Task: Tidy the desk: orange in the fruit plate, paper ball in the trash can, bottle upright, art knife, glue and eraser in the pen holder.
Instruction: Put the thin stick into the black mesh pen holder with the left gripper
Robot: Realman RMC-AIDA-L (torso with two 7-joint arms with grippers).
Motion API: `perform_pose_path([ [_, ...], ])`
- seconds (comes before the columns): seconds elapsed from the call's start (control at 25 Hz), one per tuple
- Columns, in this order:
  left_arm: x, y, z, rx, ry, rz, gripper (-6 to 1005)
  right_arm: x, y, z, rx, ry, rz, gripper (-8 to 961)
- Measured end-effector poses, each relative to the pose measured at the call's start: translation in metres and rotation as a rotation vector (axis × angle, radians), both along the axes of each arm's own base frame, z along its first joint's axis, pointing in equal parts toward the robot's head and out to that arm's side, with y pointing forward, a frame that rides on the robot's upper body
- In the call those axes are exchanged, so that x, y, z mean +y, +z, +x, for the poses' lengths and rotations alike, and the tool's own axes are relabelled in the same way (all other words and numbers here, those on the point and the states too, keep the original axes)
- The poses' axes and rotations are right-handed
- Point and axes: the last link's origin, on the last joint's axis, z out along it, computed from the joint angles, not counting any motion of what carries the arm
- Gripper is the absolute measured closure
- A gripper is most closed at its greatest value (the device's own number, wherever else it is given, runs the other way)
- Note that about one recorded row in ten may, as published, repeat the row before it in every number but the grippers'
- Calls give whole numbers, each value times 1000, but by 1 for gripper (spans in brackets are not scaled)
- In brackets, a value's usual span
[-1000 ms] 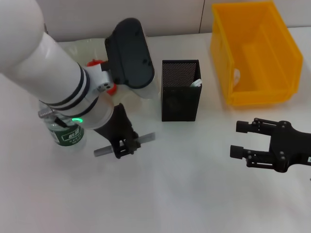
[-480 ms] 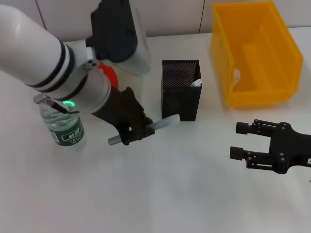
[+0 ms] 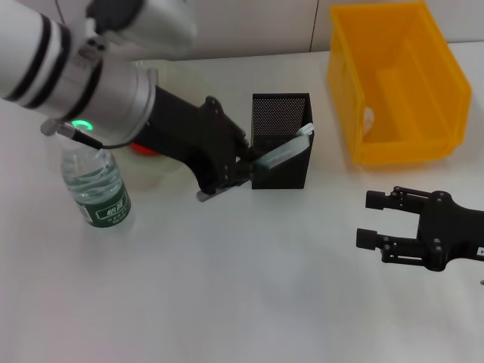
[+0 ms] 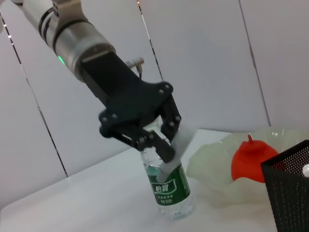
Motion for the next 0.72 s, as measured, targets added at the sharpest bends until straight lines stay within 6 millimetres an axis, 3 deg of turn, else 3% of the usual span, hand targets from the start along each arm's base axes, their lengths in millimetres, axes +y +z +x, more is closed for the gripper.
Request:
perform_pose_path([
  [0.4, -4, 28, 7, -277, -55, -46, 854, 0, -1, 0, 4, -4, -3, 201],
  [0.72, 4, 33, 3, -434, -47, -32, 853, 1, -2, -2, 7, 2, -5, 201],
])
